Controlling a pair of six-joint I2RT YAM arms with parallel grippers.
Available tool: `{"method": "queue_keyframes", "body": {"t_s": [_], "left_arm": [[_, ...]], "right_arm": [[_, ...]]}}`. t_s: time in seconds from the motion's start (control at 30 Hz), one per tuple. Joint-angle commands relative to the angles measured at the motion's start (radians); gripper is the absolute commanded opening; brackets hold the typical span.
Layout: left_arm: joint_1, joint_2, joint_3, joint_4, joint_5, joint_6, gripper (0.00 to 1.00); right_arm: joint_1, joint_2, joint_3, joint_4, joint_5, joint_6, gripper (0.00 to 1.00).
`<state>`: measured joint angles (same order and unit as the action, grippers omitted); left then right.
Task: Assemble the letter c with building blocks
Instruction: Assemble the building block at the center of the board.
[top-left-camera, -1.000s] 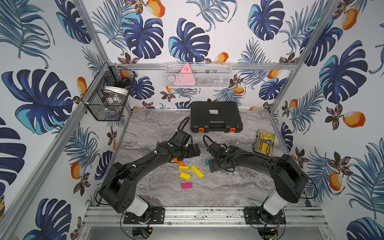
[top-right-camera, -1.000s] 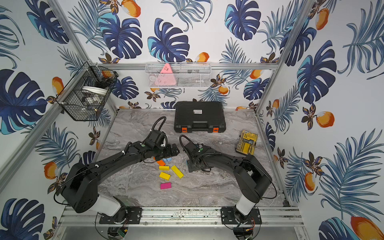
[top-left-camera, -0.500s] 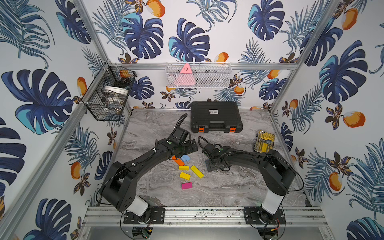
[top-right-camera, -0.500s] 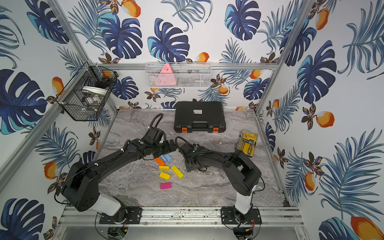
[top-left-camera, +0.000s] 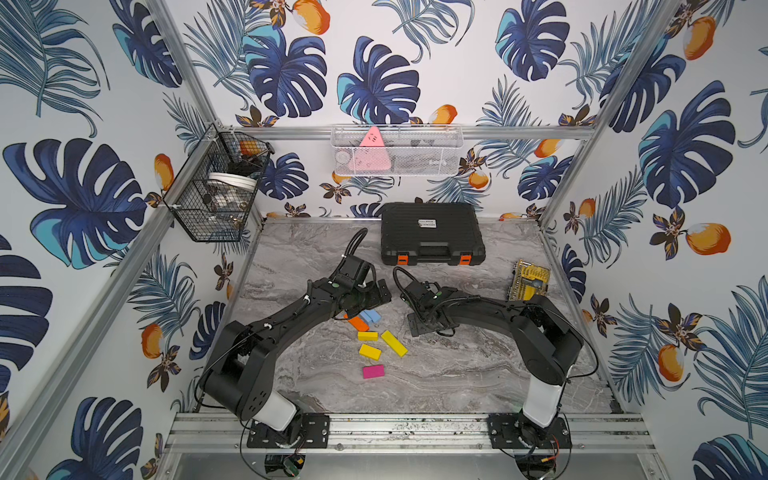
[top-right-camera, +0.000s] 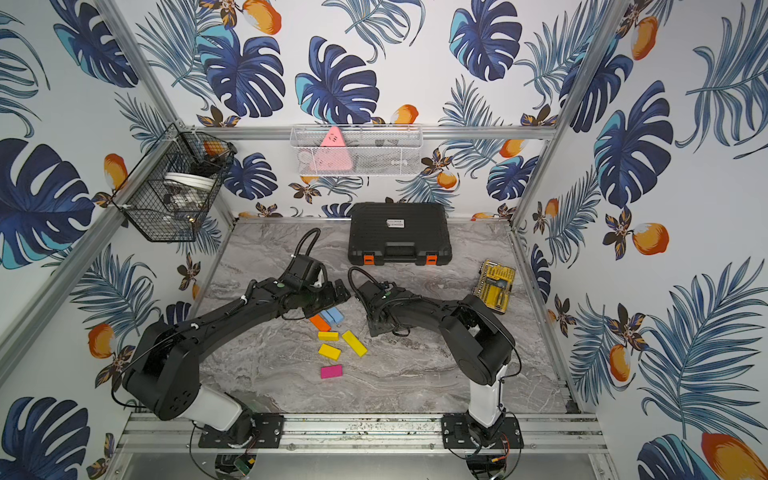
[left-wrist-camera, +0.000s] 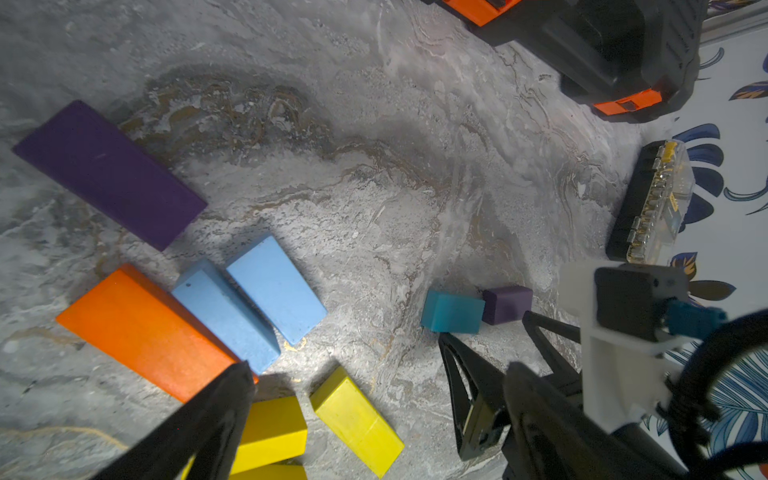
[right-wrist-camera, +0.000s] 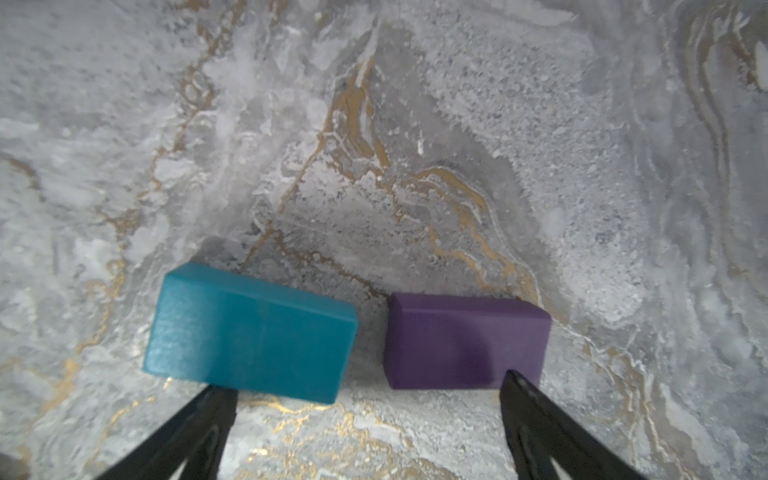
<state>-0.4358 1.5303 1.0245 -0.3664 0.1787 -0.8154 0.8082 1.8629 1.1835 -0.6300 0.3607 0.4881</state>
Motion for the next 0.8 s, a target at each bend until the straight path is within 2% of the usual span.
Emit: {"method": "queue_keyframes", "body": {"t_s": [0.0,0.77], "left_arm": [[0.002,0.0,-0.006,0.036,0.028,0.004,0.99],[-0.025,0.013,-0.008,0.06,0.053,0.01,0.99]], "right_arm": [[-0.003,-0.012,0.004,-0.023,0.015,0.0,1.0],[-0.037,-0.048,-0.04,-0.013,0.013,-0.005,1.0]]}}
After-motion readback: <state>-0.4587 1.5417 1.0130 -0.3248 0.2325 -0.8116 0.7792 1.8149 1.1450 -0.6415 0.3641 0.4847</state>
